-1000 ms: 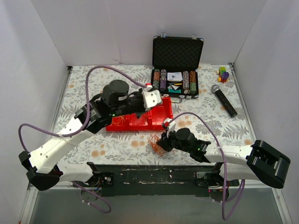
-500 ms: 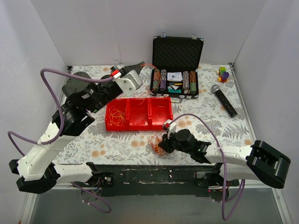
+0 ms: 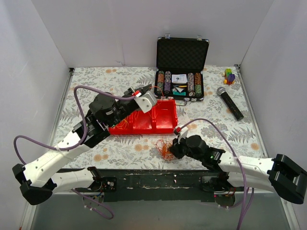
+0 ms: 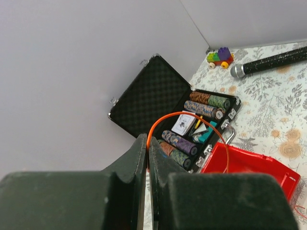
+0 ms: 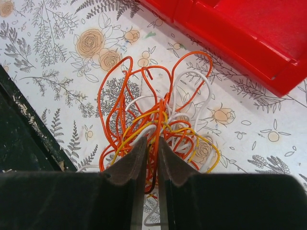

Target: Untangle the cables

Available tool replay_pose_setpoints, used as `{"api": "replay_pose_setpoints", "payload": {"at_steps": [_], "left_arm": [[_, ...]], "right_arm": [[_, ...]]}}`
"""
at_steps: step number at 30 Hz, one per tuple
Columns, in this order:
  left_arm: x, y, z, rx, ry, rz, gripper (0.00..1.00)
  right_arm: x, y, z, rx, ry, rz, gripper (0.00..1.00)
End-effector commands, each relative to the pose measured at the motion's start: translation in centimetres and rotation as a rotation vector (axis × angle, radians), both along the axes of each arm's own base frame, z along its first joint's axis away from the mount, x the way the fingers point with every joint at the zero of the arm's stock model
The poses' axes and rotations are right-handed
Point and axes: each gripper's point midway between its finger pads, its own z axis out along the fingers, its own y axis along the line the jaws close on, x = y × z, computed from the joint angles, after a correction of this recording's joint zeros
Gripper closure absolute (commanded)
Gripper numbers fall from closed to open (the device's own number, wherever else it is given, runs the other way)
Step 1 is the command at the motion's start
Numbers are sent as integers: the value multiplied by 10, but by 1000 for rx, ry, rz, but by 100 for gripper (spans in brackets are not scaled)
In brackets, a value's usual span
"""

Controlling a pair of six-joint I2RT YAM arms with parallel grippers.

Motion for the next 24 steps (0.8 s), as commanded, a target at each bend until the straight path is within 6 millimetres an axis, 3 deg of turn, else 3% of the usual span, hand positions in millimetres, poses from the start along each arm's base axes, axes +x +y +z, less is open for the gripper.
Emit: {"api": "replay_pose_setpoints", "payload": {"at_steps": [1, 7, 14, 24], "left_arm": [[3, 17, 14, -133, -44, 67, 100], [26, 23, -29, -144, 23, 156, 100], [66, 38, -60, -174, 120, 239, 100], [76, 11, -88, -159, 209, 144, 100]], "right_arm": [[-3, -16, -7, -24, 13, -43, 80], [-3, -23, -7, -12, 11, -74, 80], [-3, -26, -6, -3, 12, -90, 80], [-2, -28, -7, -12, 14, -98, 80]]}}
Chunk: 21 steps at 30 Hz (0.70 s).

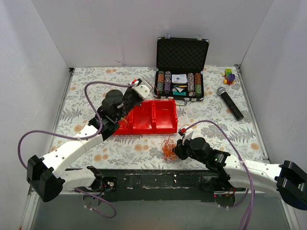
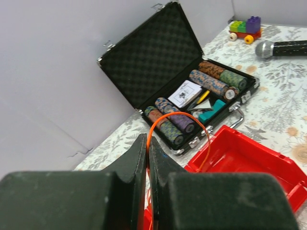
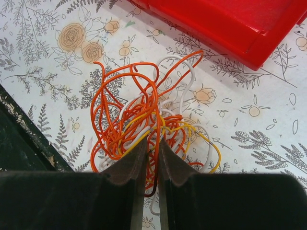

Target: Untangle the cables

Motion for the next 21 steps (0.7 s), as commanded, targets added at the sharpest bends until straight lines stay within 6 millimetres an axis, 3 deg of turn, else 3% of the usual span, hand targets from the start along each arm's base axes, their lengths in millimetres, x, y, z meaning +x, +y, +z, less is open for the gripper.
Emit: {"api": "replay_pose_setpoints", "payload": {"at_steps": [1, 9, 14, 21], "left_arm": [[-1, -14, -3, -32, 20, -58, 100], [11, -7, -40, -4, 76, 6, 100], [17, -3, -45, -31, 106, 35, 100], [21, -14, -49, -111, 155, 8, 100]], "right_arm": [[1, -5, -3, -8, 2, -25, 80], [1, -10, -4, -12, 1, -39, 80], [1, -11, -4, -6, -2, -43, 80], [1, -9, -4, 0, 1, -42, 80]]}}
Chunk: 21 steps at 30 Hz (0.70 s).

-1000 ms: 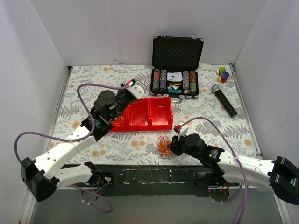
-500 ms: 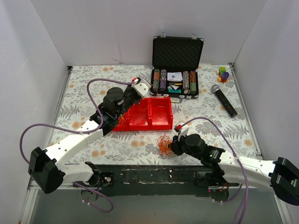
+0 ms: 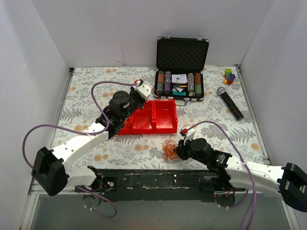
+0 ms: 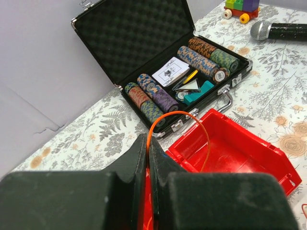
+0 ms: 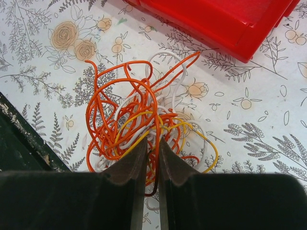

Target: Untangle the cables

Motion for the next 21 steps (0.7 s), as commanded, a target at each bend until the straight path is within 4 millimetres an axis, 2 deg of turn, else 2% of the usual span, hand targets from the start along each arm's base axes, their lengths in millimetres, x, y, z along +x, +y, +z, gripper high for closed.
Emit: {"api": "replay_pose_setpoints", "payload": {"at_steps": [1, 6, 12, 17, 21], "left_arm": [[3, -9, 11, -102, 9, -25, 100], [7, -22, 14, -147, 30, -56, 100], [16, -19, -7, -151, 57, -34, 100], [36, 1, -26, -185, 119, 44, 100], [51, 28, -43, -183, 152, 135, 100]], "right_arm": [[1, -2, -4, 4, 5, -19, 80], [1, -3, -3, 8, 4, -25, 80], [1, -6, -3, 18, 3, -39, 80], [1, -6, -3, 18, 3, -43, 80], [2, -7, -3, 17, 3, -46, 80]]}}
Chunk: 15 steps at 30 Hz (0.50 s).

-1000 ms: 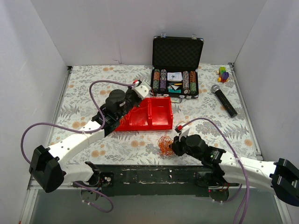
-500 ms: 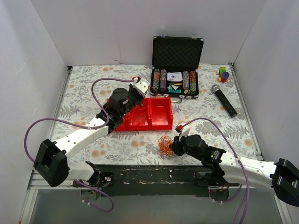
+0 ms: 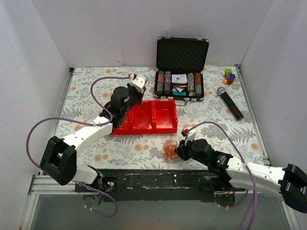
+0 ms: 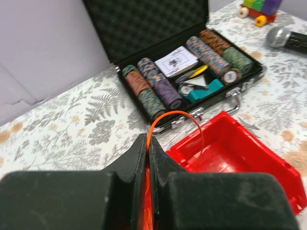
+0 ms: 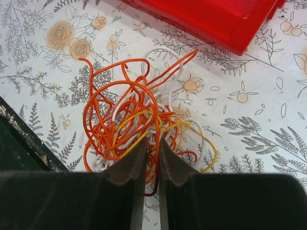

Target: Untangle the cables

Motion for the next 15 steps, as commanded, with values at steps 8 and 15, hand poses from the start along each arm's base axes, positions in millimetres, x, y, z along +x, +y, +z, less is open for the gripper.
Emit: {"api": "replay_pose_setpoints", "payload": {"at_steps": [8, 15], "left_arm": [[-10, 26, -42, 61, 53, -18, 100], [-14, 30, -74, 201, 52, -24, 100]], "right_arm": [[3, -2, 0, 10, -6, -25, 80], [3, -4, 0, 16, -8, -32, 79]]}}
